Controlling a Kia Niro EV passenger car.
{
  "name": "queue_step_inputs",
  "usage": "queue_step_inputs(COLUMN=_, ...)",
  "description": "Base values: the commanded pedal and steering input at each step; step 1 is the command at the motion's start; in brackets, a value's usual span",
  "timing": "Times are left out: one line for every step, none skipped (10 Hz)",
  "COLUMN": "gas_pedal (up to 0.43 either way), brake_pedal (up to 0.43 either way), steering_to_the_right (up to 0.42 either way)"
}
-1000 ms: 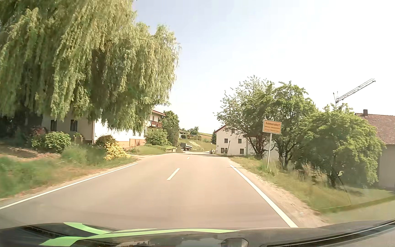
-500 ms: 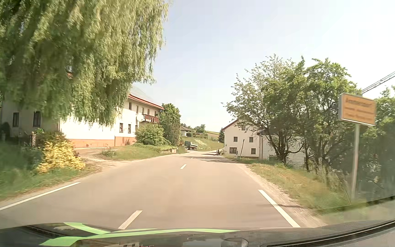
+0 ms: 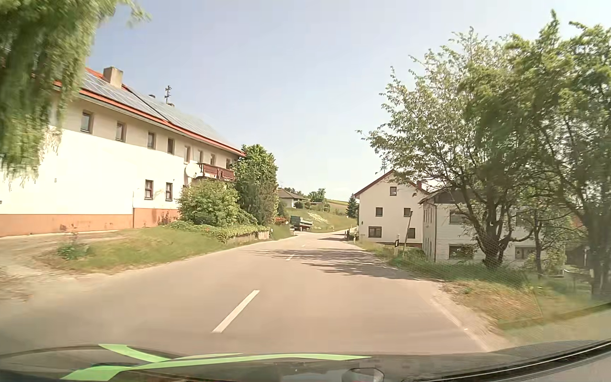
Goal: Follow the waypoints while adhering to traffic rules and regulations
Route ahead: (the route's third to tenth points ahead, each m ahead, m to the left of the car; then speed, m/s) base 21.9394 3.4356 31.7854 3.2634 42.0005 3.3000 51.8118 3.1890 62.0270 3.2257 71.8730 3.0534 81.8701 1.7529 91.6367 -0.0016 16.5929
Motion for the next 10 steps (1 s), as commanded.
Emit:
queue_step_inputs(gas_pedal=0.000, brake_pedal=0.000, steering_to_the_right=-0.006)
queue_step_inputs(gas_pedal=0.000, brake_pedal=0.000, steering_to_the_right=-0.008)
queue_step_inputs(gas_pedal=0.000, brake_pedal=0.000, steering_to_the_right=-0.008)
queue_step_inputs(gas_pedal=0.000, brake_pedal=0.000, steering_to_the_right=-0.008)
queue_step_inputs(gas_pedal=0.000, brake_pedal=0.000, steering_to_the_right=-0.008)
queue_step_inputs(gas_pedal=0.000, brake_pedal=0.000, steering_to_the_right=-0.006)
queue_step_inputs(gas_pedal=0.020, brake_pedal=0.000, steering_to_the_right=-0.005)
queue_step_inputs(gas_pedal=0.020, brake_pedal=0.000, steering_to_the_right=-0.004)
queue_step_inputs(gas_pedal=0.047, brake_pedal=0.000, steering_to_the_right=-0.004)
queue_step_inputs(gas_pedal=0.047, brake_pedal=0.000, steering_to_the_right=-0.003)
